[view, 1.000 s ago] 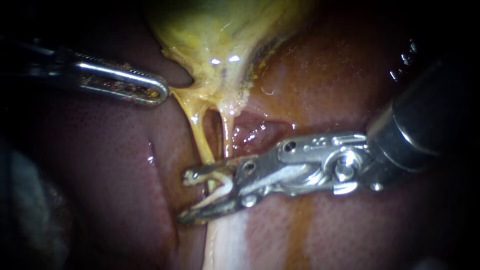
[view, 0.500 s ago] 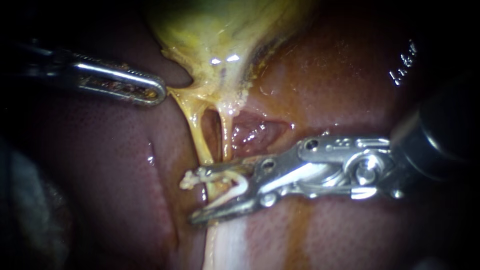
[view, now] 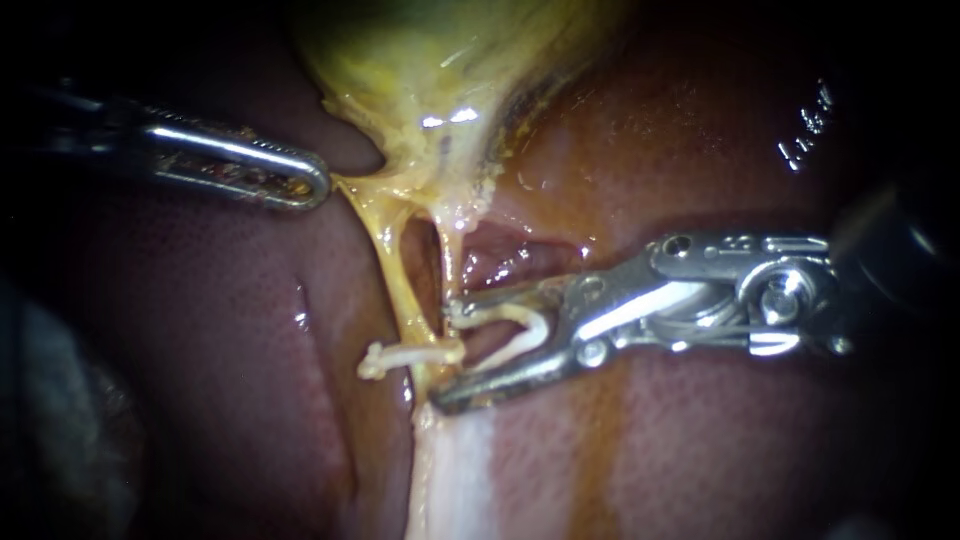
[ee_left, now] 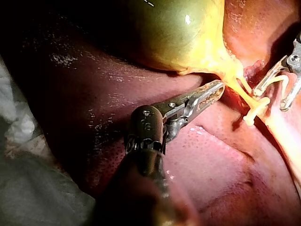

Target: Clipping second clip left tube

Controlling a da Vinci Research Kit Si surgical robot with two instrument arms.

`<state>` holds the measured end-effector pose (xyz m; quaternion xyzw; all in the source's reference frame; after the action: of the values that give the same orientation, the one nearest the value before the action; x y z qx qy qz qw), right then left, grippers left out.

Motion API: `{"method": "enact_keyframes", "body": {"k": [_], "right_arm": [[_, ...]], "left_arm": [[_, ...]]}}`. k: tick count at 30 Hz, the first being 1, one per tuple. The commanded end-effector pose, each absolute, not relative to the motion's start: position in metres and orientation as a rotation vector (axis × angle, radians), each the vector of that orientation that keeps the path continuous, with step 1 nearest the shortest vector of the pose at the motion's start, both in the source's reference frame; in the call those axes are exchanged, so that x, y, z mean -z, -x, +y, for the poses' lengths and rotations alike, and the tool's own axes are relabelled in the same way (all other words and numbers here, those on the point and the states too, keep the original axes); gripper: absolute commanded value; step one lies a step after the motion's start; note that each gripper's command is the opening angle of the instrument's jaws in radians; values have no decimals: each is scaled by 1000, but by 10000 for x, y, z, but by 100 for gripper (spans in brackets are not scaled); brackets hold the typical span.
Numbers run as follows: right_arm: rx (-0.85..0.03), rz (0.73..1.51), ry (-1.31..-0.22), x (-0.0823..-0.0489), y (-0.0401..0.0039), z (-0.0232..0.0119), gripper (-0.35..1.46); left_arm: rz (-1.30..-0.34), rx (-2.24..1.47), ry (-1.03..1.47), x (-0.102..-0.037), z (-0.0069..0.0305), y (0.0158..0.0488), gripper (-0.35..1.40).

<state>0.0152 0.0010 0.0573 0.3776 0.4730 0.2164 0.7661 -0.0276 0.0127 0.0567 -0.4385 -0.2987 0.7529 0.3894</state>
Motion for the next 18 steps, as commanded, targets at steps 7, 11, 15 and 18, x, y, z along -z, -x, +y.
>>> {"method": "enact_keyframes", "body": {"k": [7,11,15,18], "right_arm": [[-512,1035,-842,-588,-167,4,50],[-518,1030,-842,-601,-169,-1,50],[-540,1029,-824,-613,-170,-2,50],[-547,1027,-825,-616,-171,-1,50]], "left_arm": [[-759,-1914,1115,-567,127,277,-35],[-759,-1914,1115,-567,127,277,-35],[-759,-1914,1115,-567,127,277,-35],[-759,-1914,1115,-567,127,277,-35]]}}
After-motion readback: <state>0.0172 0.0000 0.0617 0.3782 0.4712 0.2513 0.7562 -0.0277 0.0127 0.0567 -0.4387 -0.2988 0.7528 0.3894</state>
